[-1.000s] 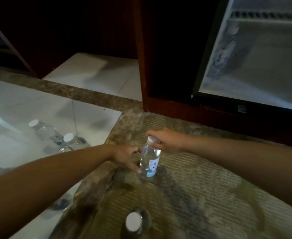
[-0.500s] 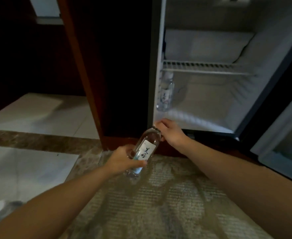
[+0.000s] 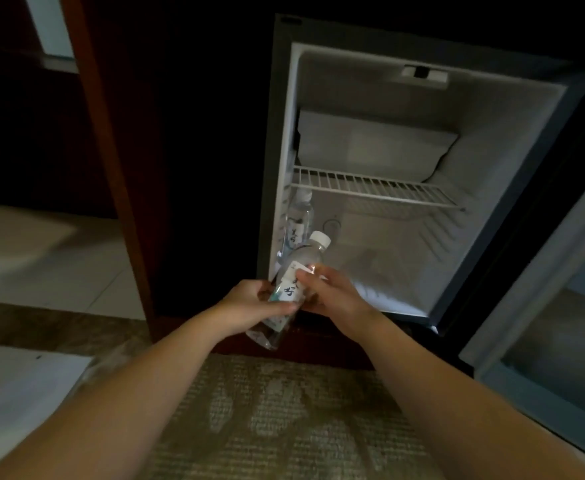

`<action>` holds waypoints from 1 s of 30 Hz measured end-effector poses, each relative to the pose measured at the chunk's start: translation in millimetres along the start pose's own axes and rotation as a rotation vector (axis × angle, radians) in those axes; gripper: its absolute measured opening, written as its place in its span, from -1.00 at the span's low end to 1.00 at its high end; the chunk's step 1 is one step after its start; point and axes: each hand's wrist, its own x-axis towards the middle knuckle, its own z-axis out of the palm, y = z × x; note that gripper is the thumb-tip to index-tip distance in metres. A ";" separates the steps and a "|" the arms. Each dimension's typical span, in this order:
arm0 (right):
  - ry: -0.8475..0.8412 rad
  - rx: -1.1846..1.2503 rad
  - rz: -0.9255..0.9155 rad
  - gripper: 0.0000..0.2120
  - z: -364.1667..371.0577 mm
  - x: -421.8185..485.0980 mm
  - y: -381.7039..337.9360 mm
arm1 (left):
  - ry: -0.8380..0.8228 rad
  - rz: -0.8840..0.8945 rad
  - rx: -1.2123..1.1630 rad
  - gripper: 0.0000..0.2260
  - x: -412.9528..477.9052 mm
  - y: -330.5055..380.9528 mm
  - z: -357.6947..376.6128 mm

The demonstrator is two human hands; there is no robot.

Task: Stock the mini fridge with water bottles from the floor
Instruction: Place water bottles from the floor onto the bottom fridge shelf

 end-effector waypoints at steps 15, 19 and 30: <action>0.515 -0.164 -0.088 -0.51 -61.5 92.6 -10.8 | 0.659 0.022 0.309 -0.30 70.5 38.4 7.6; 0.569 -0.344 -0.074 -0.47 -69.7 116.6 -19.5 | 0.786 -0.007 0.383 -0.38 91.5 27.9 11.3; 0.594 -0.579 -0.090 -0.39 -82.6 169.8 -27.6 | 0.915 0.100 0.445 -0.53 110.4 9.1 12.6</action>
